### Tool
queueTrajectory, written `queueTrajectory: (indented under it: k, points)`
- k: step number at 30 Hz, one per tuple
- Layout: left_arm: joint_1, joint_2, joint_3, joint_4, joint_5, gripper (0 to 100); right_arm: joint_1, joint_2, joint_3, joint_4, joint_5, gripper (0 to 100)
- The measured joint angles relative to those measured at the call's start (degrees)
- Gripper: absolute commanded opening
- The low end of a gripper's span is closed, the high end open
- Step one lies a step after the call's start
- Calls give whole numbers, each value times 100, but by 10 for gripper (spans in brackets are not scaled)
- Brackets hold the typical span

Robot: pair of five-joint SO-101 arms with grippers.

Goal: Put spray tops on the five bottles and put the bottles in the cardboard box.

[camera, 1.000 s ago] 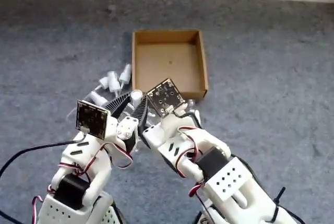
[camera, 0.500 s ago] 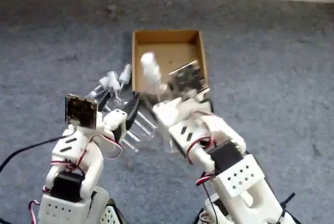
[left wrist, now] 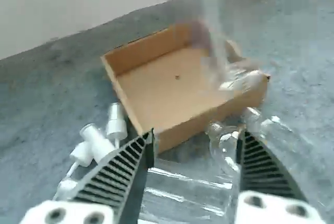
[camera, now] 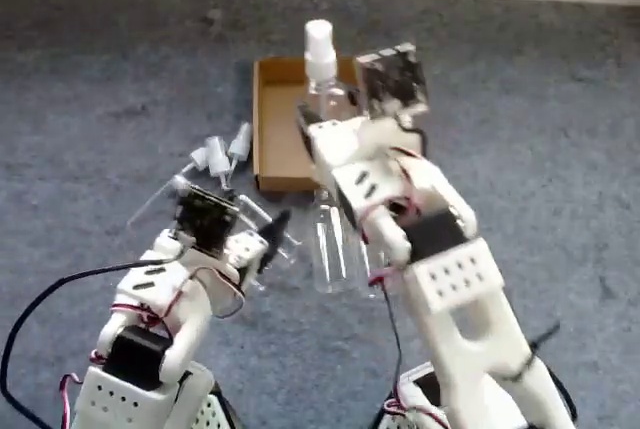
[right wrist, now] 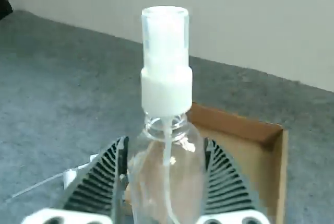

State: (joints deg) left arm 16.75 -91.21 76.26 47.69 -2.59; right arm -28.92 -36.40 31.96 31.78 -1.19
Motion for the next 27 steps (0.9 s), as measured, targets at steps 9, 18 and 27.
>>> queueTrajectory:
  k: [9,18,27]
  points:
    - [-325,9,0,-44,-18,266,-800,554,-615,1073,-642,3]
    - [-545,-62,0,-466,62,266,-809,554,-1451,2567,-659,3]
    - [-545,-62,0,-492,62,266,-809,554,-2084,3473,-659,3]
